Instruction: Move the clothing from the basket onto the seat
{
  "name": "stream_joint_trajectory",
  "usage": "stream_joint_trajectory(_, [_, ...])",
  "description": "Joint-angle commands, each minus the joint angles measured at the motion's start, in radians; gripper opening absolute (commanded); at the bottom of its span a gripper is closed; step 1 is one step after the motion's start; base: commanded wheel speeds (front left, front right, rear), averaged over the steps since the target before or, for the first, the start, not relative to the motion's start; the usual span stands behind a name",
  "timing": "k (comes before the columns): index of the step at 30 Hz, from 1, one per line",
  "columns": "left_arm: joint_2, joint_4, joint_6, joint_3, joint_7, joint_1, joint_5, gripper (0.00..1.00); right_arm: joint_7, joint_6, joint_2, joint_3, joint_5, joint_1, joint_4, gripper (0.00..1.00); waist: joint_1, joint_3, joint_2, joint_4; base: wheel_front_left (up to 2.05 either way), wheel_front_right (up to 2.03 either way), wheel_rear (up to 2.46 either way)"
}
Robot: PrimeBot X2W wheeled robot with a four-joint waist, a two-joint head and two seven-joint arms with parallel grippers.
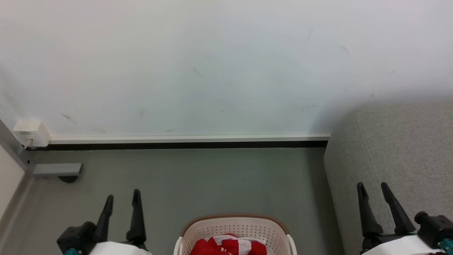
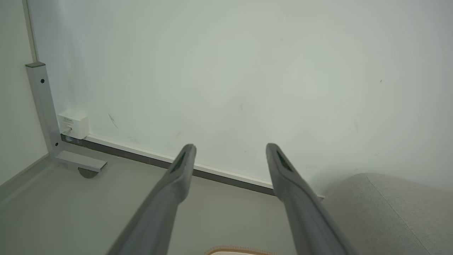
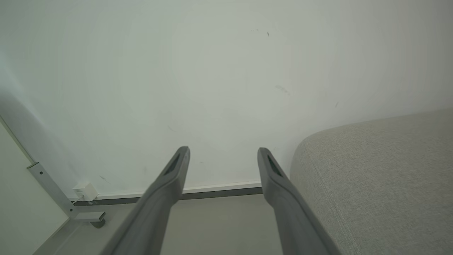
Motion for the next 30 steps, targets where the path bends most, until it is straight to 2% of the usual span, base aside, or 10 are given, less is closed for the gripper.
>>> stream_joint_trajectory(1, [0.004, -0.005, 0.004, 0.000, -0.006, 0.004, 0.028, 1.00, -0.008, -0.002, 0.000, -0.006, -0.026, -0.018, 0.002, 1.00, 0.0000, -0.001, 0.0000, 0.000, 0.00, 0.00, 0.00])
stream_joint_trajectory(30, [0.002, 0.010, 0.007, -0.011, -0.059, 0.014, 0.255, 1.00, -0.016, -0.002, 0.039, -0.020, -0.248, -0.018, 0.022, 1.00, 0.0000, -0.011, 0.0000, 0.000, 0.00, 0.00, 0.00])
